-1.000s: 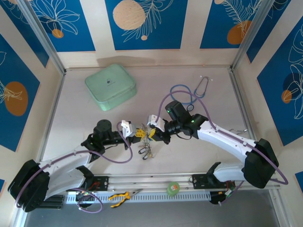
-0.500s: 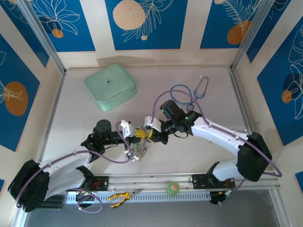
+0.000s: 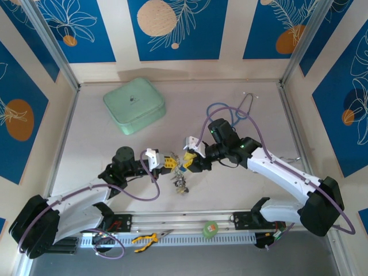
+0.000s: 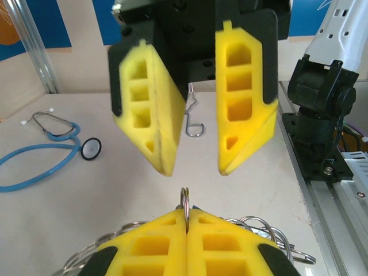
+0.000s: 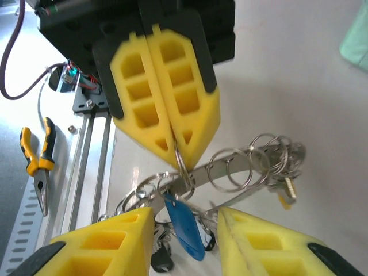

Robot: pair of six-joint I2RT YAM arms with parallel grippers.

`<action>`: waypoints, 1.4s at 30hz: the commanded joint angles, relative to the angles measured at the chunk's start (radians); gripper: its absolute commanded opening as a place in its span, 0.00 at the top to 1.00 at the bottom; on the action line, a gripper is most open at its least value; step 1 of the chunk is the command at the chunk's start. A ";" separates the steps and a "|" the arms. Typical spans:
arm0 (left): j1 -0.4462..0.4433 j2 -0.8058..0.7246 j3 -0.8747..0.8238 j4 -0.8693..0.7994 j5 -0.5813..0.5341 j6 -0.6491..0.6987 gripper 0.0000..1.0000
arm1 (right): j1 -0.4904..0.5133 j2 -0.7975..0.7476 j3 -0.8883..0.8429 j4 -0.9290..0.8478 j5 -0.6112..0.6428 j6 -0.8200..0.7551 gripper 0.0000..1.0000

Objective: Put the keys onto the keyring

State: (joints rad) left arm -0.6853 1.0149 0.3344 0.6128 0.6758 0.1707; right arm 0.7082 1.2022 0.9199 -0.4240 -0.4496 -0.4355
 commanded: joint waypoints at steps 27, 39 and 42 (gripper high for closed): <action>-0.011 -0.019 0.055 -0.140 -0.024 0.073 0.78 | 0.045 0.092 0.108 -0.089 0.033 -0.073 1.00; -0.010 -0.022 0.138 -0.353 -0.022 0.162 0.85 | 0.129 0.185 0.282 -0.319 0.222 -0.199 1.00; -0.010 -0.014 0.142 -0.350 -0.018 0.167 0.91 | 0.141 0.190 0.299 -0.319 0.219 -0.201 1.00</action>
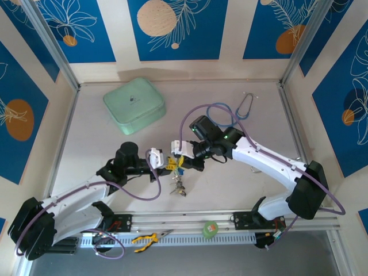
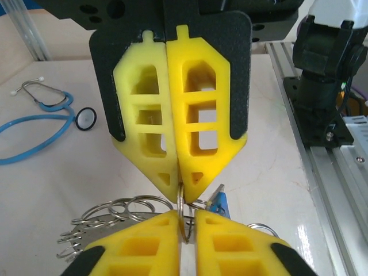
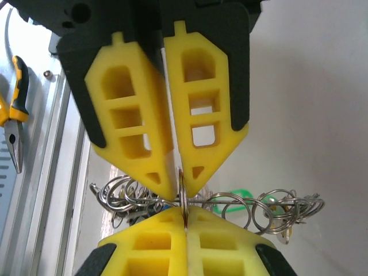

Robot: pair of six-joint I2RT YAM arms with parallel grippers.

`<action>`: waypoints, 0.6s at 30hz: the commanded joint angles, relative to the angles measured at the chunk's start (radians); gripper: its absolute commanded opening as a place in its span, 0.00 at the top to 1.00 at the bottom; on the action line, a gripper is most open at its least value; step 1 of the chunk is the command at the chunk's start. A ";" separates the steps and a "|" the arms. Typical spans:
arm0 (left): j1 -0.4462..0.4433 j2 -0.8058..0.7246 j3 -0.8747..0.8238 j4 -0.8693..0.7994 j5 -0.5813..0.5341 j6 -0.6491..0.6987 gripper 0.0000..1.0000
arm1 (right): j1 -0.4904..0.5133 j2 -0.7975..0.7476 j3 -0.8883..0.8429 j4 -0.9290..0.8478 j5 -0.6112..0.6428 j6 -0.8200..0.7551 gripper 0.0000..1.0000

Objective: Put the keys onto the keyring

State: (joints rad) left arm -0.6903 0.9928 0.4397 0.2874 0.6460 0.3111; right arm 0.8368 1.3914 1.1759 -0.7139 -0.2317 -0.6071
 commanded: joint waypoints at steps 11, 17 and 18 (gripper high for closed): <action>-0.007 -0.011 -0.016 0.097 -0.008 -0.009 1.00 | -0.077 -0.128 -0.150 0.187 -0.117 0.164 0.66; -0.007 -0.026 -0.040 0.149 -0.011 -0.032 1.00 | -0.077 -0.174 -0.267 0.286 -0.138 0.259 0.61; -0.008 -0.028 -0.042 0.154 -0.012 -0.032 1.00 | -0.074 -0.172 -0.277 0.300 -0.138 0.267 0.61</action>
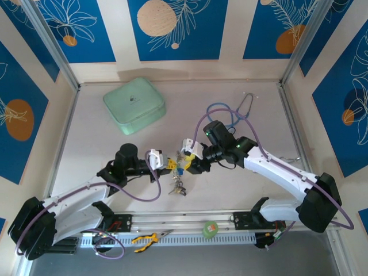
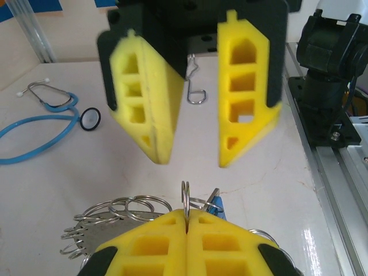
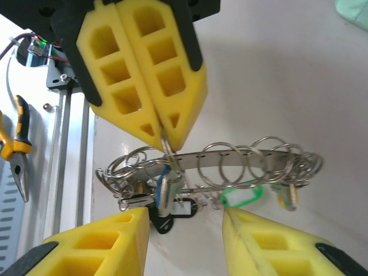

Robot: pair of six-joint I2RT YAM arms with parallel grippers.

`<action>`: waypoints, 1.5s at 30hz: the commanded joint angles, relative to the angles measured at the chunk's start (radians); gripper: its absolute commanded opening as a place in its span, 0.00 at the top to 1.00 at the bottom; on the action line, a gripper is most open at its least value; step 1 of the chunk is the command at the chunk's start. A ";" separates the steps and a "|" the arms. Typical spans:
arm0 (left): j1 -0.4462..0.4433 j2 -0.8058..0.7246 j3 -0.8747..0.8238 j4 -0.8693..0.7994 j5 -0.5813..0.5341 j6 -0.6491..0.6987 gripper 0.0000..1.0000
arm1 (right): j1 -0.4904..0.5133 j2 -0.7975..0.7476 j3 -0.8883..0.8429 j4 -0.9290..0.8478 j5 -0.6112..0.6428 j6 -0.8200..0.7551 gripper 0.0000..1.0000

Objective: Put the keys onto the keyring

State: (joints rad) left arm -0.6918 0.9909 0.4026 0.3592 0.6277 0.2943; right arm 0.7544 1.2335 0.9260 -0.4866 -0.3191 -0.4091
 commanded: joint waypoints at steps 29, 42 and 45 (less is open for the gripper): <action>-0.006 -0.025 -0.041 0.244 0.023 -0.088 1.00 | 0.040 0.114 0.000 0.113 -0.109 0.055 0.96; -0.006 -0.058 -0.035 0.108 0.014 -0.008 1.00 | -0.004 0.008 -0.015 0.079 -0.010 0.055 1.00; -0.010 -0.054 -0.024 0.063 0.016 0.017 1.00 | -0.018 -0.020 -0.004 0.070 -0.011 0.055 1.00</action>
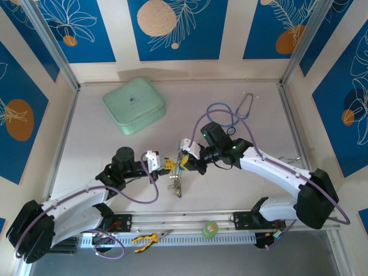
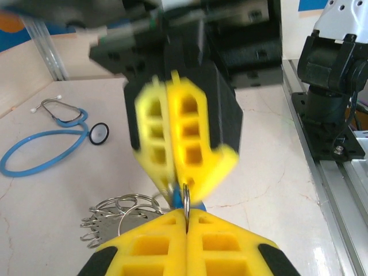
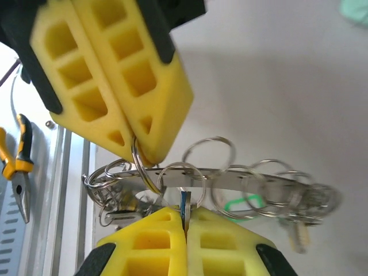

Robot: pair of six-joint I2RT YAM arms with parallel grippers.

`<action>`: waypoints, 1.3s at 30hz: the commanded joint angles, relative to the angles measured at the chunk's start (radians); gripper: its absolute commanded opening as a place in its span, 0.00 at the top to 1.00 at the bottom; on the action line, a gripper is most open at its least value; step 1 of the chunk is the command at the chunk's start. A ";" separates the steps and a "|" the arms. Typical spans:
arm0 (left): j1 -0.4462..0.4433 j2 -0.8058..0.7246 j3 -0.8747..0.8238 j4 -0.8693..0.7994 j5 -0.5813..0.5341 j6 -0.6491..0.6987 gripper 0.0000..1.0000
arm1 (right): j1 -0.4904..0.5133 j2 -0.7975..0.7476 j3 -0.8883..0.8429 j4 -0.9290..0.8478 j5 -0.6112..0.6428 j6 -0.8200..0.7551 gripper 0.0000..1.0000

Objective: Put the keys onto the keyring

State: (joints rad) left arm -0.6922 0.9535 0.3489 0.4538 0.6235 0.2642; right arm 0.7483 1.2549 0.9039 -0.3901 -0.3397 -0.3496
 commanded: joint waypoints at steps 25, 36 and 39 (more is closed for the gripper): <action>-0.016 -0.628 -0.022 -0.433 -0.975 -0.318 0.00 | 0.078 0.167 0.285 -0.029 0.072 -0.062 1.00; -0.015 -0.582 -0.017 -0.345 -1.345 -0.403 0.00 | 0.085 0.360 0.311 0.108 0.101 0.106 1.00; -0.014 -0.469 -0.019 -0.273 -1.349 -0.404 0.00 | 0.057 0.340 0.256 0.004 0.191 0.025 1.00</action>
State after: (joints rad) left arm -0.7052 0.4194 0.3420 0.0792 -0.6495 -0.1043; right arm 0.8299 1.6135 1.1984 -0.3134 -0.2150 -0.2871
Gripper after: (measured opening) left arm 0.997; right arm 0.053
